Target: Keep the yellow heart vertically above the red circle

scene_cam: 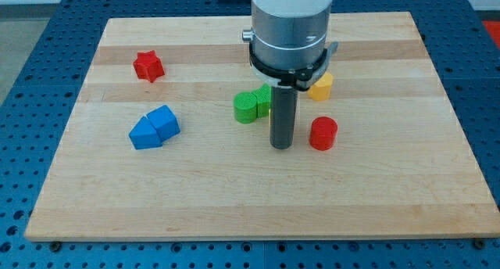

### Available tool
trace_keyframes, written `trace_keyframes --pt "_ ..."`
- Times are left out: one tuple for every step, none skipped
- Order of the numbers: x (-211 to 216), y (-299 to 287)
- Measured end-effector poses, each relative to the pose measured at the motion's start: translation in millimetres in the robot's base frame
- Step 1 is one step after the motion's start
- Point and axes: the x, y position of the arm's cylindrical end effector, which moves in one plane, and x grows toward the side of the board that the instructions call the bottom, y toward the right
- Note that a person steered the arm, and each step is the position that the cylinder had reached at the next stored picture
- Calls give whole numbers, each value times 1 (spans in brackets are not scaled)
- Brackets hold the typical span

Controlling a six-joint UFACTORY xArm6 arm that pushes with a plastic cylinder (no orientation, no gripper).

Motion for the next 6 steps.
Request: trace_keyframes --pt "-1 -3" --pt "-4 -12" --pt "-4 -38" --pt "-23 -52" --pt "-35 -37" --pt "-35 3"
